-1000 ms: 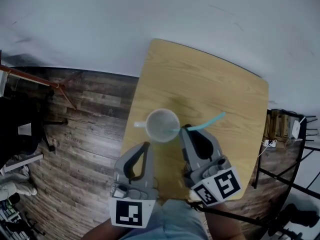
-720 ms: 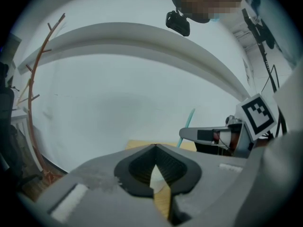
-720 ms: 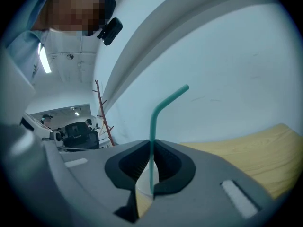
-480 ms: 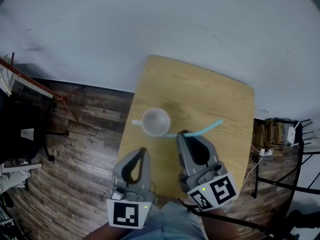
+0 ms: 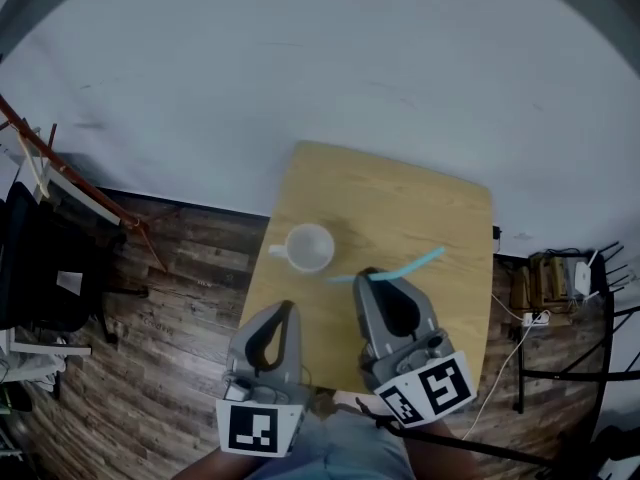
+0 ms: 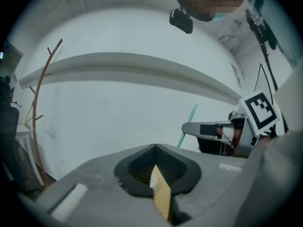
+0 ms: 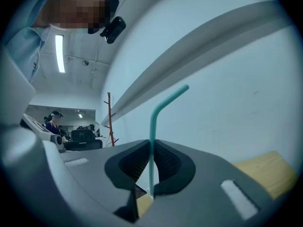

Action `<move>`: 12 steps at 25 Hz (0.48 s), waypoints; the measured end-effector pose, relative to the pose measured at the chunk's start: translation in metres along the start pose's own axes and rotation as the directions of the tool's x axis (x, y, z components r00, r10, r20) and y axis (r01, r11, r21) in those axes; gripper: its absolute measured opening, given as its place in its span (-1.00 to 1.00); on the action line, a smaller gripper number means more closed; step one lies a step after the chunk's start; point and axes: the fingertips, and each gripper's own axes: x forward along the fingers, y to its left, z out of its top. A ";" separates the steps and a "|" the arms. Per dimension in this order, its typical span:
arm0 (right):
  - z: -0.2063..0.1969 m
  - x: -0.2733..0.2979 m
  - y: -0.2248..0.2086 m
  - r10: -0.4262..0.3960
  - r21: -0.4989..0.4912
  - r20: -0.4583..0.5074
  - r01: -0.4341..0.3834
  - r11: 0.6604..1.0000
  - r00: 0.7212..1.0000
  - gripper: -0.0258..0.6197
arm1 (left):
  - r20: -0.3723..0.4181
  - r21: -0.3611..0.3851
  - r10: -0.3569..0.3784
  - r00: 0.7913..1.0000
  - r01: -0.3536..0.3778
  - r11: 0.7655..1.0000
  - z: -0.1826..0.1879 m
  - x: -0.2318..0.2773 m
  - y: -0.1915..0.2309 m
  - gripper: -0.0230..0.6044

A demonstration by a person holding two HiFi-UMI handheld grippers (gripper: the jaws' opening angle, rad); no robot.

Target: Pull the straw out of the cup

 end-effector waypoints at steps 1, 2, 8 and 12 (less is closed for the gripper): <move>0.004 -0.004 0.003 0.000 -0.005 0.007 0.000 1.000 1.000 -0.82 | 0.010 0.003 0.001 1.000 -0.001 1.000 0.004 -0.003 -0.002 -0.87; 0.008 -0.008 0.005 0.000 -0.009 0.014 0.000 1.000 1.000 -0.82 | 0.020 0.009 0.001 1.000 -0.001 1.000 0.008 -0.006 -0.004 -0.87; 0.027 -0.030 0.019 0.001 -0.051 0.059 0.002 0.999 0.998 -0.82 | 0.082 0.053 -0.021 0.996 0.017 0.998 0.025 -0.023 -0.019 -0.87; 0.039 -0.045 0.023 -0.003 -0.072 0.085 0.009 0.997 0.996 -0.82 | 0.099 0.060 -0.021 0.995 0.016 0.998 0.031 -0.031 -0.027 -0.87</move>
